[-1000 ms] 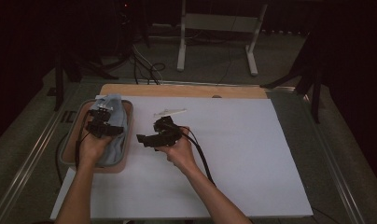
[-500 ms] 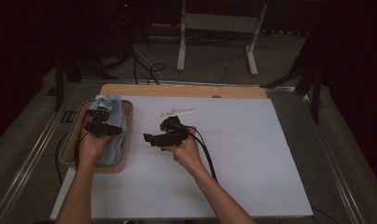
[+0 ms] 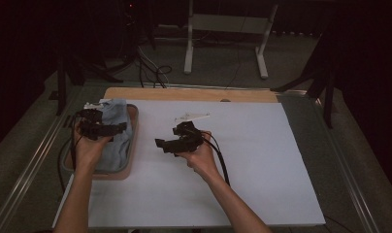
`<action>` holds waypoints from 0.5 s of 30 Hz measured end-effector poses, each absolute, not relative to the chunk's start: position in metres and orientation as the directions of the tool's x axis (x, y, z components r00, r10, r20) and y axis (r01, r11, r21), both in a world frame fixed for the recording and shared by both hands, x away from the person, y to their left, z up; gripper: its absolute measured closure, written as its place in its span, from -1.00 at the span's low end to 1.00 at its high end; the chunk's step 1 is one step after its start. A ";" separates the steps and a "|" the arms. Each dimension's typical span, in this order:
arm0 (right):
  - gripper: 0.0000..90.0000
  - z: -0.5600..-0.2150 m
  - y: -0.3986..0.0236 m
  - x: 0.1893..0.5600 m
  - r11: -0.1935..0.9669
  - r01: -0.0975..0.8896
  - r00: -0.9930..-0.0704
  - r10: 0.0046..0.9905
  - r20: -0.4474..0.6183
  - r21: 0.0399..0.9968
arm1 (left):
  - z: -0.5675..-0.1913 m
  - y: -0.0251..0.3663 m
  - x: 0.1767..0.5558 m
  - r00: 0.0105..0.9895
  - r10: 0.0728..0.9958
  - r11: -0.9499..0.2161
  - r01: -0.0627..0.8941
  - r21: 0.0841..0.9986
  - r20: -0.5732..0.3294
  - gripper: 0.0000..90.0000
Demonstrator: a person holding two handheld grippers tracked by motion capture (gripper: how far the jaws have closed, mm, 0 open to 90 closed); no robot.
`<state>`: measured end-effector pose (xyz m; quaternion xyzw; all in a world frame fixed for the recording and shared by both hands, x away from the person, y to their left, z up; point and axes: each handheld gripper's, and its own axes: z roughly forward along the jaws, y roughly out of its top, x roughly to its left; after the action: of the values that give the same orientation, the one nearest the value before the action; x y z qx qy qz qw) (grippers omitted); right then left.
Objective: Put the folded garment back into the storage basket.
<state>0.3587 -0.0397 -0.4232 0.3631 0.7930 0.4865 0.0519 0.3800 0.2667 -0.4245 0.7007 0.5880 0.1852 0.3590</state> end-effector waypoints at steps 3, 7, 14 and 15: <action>-0.62 -0.422 -0.045 0.358 0.268 0.513 -0.737 0.624 0.259 0.816 | -0.420 0.268 0.373 0.248 0.955 -0.042 0.660 0.750 -0.164 -0.99; -0.65 -0.421 -0.052 0.355 0.271 0.502 -0.738 0.630 0.243 0.821 | -0.415 0.267 0.361 0.272 0.949 -0.045 0.617 0.786 -0.160 -0.99; -0.68 -0.422 -0.068 0.352 0.267 0.493 -0.738 0.632 0.236 0.828 | -0.411 0.260 0.343 0.314 0.942 -0.083 0.558 0.826 -0.117 -1.00; -0.69 -0.422 -0.070 0.351 0.269 0.487 -0.741 0.631 0.230 0.831 | -0.411 0.258 0.341 0.320 0.941 -0.091 0.551 0.830 -0.109 -1.00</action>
<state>0.3512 -0.0701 -0.4224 0.3524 0.7933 0.4911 0.0730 0.3406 0.2581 -0.4105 0.6997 0.5331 0.2365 0.4126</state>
